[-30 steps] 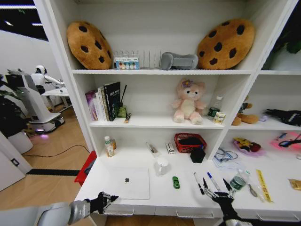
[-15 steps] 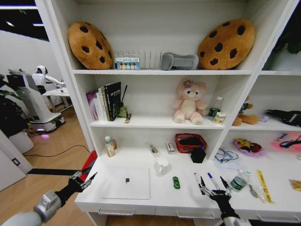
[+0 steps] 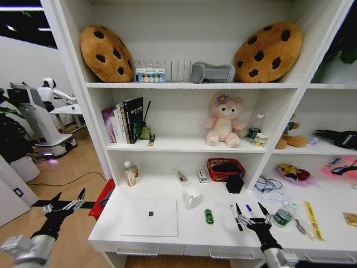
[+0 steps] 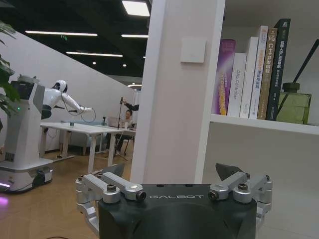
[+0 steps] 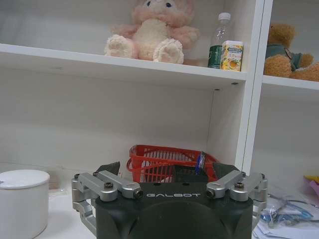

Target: Organize the objects on the table.

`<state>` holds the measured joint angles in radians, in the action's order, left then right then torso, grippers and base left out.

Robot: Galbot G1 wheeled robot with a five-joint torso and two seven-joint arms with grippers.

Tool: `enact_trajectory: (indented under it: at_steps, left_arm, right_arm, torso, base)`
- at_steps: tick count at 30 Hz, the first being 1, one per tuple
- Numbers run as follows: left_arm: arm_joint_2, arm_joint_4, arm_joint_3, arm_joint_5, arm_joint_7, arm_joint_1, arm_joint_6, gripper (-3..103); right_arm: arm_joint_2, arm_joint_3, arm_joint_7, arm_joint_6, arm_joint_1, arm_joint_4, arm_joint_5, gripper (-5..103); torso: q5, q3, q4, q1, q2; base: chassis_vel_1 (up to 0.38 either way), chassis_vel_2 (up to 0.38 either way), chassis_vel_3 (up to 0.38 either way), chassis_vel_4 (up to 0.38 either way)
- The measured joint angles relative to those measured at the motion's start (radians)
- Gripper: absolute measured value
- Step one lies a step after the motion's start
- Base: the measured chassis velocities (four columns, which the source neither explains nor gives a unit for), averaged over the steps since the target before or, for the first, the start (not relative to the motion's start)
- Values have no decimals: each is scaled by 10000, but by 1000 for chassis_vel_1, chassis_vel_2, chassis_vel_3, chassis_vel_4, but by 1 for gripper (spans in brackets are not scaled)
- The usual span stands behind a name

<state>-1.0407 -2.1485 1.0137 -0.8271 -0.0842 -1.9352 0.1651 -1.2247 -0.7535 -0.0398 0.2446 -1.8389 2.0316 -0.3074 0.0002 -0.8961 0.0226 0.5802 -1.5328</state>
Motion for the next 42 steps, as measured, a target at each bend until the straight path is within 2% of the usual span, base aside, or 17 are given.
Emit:
enact_trajectory:
  at_steps: [3,14,18,24,30,41,42]
  left_arm:
    - [-207,-56,16,19,26,-58,106,100]
    - [-138,187,-85,86,134,73,167,100]
    - [-117,191,-88,95,137,67,167,100]
    - [-94,194,-92,104,141,58,167,100]
    - [-76,195,-95,109,144,54,163,100]
    - [-67,195,-96,115,144,49,157,100]
    - [-66,195,-96,116,144,47,155,100]
  right_arm:
    - [-102,93,5,-80,-34,96,-68,100]
    - [19,212,29,-103,-43,141,74,100]
    - [28,578,48,-109,-83,119,252,100]
    - [-153,1767,66,-120,-29,-336,1102,100]
    - [-360,2836,-109,-130,631,-1409,1782,100]
    - [-275,3287,-162,-296,1979,-2526,1618,100]
    - [-298,3340,-154,-378,2193,-2707,1559,102]
  torso:
    - [-1,0,-1,0,0]
    - [-2,0,1,0,0]
    - [-4,0,1,0,0]
    - [-2,0,0,0,0]
    - [-2,0,0,0,2]
    - [-3,-1,0,0,2]
    - [-3,-1,-1,0,2]
  base:
    - [0,0,0,0]
    - [0,0,0,0]
    - [0,0,0,0]
    - [0,0,0,0]
    - [0,0,0,0]
    - [0,0,0,0]
    - [0,0,0,0]
